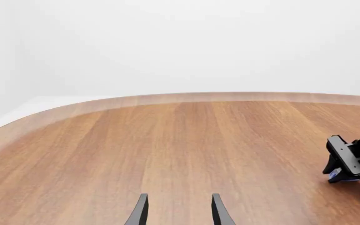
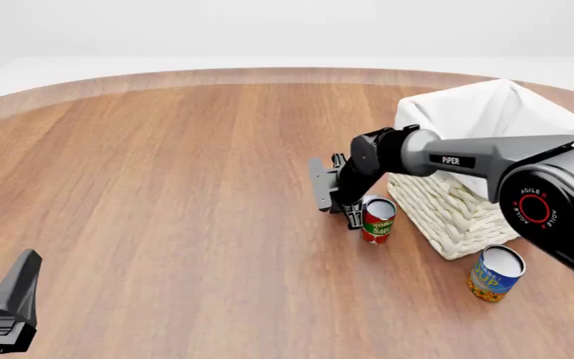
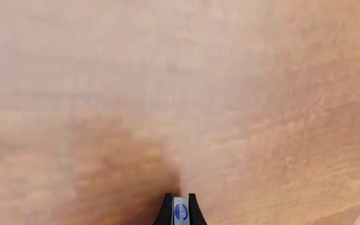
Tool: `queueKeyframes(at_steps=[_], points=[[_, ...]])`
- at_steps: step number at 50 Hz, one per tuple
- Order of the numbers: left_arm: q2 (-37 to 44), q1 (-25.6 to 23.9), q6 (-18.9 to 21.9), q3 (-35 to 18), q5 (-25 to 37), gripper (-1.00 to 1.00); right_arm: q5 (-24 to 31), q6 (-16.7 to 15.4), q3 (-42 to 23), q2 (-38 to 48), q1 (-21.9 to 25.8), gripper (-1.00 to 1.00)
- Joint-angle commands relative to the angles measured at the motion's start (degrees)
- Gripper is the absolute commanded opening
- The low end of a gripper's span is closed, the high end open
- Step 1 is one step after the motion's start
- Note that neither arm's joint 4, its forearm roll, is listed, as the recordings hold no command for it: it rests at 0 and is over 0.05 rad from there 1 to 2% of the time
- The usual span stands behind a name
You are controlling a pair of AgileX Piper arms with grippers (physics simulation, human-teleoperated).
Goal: Pick up the alphabet soup and the cream cheese box, and put them in the basket.
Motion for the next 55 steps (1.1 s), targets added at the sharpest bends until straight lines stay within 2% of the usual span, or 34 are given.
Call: queueKeyframes(at_steps=[1, 32, 37, 38, 55], points=[[0.0, 0.0, 0.0, 0.0, 0.0, 1.0, -0.7, 0.6, 0.4, -0.4, 1.0, -1.0], [0.0, 0.0, 0.0, 0.0, 0.0, 1.0, -4.4, -3.3, 3.3, -1.6, 3.3, -1.0], [0.0, 0.0, 0.0, 0.0, 0.0, 1.0, -5.4, -3.3, 5.1, -2.7, 4.5, -1.0], [0.0, 0.0, 0.0, 0.0, 0.0, 1.0, -5.0, -2.2, 5.0, -2.9, 5.2, -1.0], [0.0, 0.0, 0.0, 0.0, 0.0, 1.0, -6.4, -3.9, 4.6, -2.7, 5.3, -1.0]])
